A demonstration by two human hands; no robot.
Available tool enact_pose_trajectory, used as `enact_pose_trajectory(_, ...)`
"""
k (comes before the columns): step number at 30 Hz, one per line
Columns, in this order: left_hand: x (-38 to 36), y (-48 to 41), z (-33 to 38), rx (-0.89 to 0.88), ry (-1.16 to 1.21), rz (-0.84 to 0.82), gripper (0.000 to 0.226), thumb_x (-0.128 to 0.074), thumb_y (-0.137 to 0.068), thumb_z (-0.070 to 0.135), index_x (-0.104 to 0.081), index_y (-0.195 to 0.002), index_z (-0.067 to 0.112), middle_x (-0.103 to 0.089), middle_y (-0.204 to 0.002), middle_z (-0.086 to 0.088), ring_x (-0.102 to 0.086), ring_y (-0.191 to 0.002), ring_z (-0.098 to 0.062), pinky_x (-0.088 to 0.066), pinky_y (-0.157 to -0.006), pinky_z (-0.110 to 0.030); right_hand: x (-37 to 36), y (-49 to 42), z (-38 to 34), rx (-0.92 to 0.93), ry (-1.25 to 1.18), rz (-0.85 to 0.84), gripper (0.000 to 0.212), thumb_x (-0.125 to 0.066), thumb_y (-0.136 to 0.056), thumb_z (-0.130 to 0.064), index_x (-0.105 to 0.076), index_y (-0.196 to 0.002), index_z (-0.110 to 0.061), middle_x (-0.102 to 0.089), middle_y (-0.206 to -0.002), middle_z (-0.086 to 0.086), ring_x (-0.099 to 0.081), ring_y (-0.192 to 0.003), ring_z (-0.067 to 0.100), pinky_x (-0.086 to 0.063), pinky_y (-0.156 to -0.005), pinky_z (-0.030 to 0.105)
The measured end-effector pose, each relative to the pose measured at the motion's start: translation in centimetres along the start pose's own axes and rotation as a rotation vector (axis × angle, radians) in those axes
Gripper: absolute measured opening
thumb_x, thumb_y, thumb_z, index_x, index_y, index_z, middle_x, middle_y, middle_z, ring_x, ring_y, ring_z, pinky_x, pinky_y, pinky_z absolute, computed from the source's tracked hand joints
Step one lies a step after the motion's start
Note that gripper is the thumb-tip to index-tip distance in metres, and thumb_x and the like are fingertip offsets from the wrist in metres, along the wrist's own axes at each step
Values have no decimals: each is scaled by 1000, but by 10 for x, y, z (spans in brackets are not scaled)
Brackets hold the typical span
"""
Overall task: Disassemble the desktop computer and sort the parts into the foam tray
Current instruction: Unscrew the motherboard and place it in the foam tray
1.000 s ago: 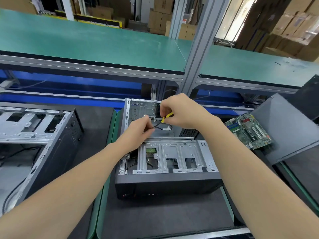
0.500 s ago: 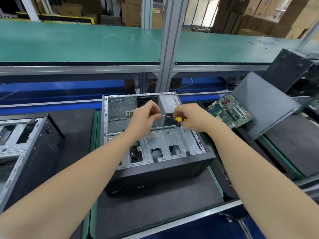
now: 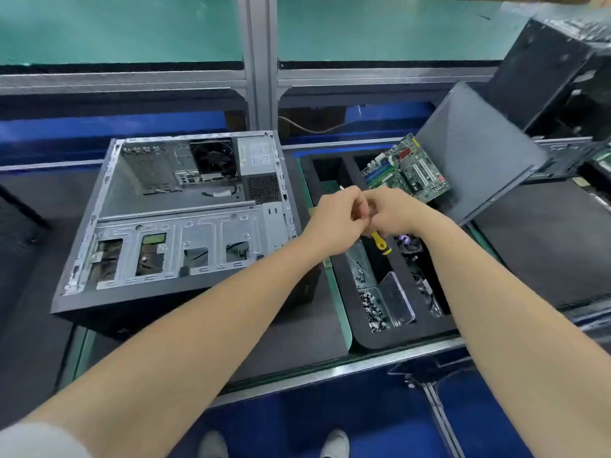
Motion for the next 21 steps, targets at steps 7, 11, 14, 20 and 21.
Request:
enact_pose_trajectory(7, -120, 4, -33, 146, -191, -247, 15, -59, -88, -4, -60, -89, 11, -67, -92, -6, -60, -86, -27, -53, -78, -40, -66, 11, 99, -115, -38, -224, 20, -77, -79, -6, -68, -96, -6, -78, -93, 13, -71, -53, 20, -56, -56, 28)
enact_pose_trajectory(11, -148, 10, -61, 263, -249, -292, 28, -72, -81, -1, -56, -79, 21, -65, -88, 2, -64, -85, -25, -58, -75, -42, -88, 11, 126, -127, -90, -240, 33, -79, -80, -6, -64, -108, 3, -75, -94, 17, -70, -51, 18, -59, -54, 33)
enact_pose_trajectory(14, -160, 11, -72, 300, -254, -336, 32, -81, -79, 2, -57, -80, 22, -69, -87, 3, -67, -82, -21, -59, -75, -39, -93, 8, 133, -109, -83, -241, 34, -78, -81, -8, -65, -112, 1, -76, -101, 19, -70, -55, 21, -66, -68, 44)
enact_pose_trajectory(20, -149, -5, -71, 305, -229, -261, 15, -76, -90, 12, -66, -101, 12, -68, -96, -4, -63, -85, -21, -48, -74, -29, -81, 0, 130, -82, -78, -189, 37, -78, -83, -14, -71, -118, -1, -76, -100, 16, -73, -86, 30, -62, -85, 48)
enact_pose_trajectory(21, -140, -11, -66, 290, -218, -216, 15, -73, -93, 13, -64, -105, 12, -70, -98, -5, -63, -84, -20, -47, -74, -28, -71, -3, 125, -71, -95, -151, 36, -78, -84, -15, -73, -119, -7, -77, -101, 10, -72, -94, 28, -61, -88, 44)
Point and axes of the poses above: each hand's wrist, its own y-axis away from the middle knuckle, its own x-axis out of the back of the hand, z = x × y, the point moved 9 cm from there along -y, towards the middle knuckle
